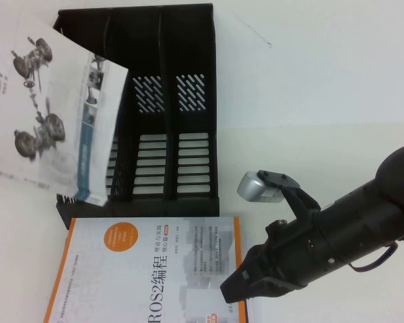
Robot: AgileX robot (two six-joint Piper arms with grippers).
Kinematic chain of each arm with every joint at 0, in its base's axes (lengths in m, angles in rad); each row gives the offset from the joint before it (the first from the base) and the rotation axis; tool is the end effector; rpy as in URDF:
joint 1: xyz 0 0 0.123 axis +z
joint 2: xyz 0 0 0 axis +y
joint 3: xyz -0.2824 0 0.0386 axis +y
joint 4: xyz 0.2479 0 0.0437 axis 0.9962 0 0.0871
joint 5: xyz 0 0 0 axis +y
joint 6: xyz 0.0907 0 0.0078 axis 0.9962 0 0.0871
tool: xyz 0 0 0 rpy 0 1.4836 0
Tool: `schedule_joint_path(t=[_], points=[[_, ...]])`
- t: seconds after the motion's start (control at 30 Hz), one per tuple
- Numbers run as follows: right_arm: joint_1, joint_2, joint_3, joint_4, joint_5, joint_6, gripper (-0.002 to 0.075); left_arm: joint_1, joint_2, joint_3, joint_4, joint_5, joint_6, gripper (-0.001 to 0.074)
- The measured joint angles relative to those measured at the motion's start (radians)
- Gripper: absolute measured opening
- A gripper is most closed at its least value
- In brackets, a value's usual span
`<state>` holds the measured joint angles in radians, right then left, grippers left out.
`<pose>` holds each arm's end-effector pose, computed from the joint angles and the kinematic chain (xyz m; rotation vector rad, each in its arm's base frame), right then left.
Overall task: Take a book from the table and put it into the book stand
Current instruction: Place the book on the book shelf
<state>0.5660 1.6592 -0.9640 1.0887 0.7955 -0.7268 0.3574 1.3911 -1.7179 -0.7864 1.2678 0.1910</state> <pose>0.2364 0.2185 0.2145 -0.7370 2.5947 1.1561 0.2630 0.0325 0.4834 -0.1273 2.1694 -0.7045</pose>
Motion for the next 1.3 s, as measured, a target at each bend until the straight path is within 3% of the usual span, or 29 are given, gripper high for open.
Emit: schedule_joint_path(t=[0.3,0.57,1.3], points=[[0.0,0.0,0.0,0.008,-0.003,0.0,0.0004,-0.056,0.249,-0.297,0.12,0.0,-0.092,0.0114],[0.0,0.0,0.0,0.013,-0.025,0.0,0.0004,-0.094,0.4,-0.458,0.134,0.0,-0.14,0.0114],[0.0,0.0,0.0,0.014,-0.038,-0.01,0.0004,-0.293,0.558,-0.486,0.402,-0.002,-0.239,0.0114]])
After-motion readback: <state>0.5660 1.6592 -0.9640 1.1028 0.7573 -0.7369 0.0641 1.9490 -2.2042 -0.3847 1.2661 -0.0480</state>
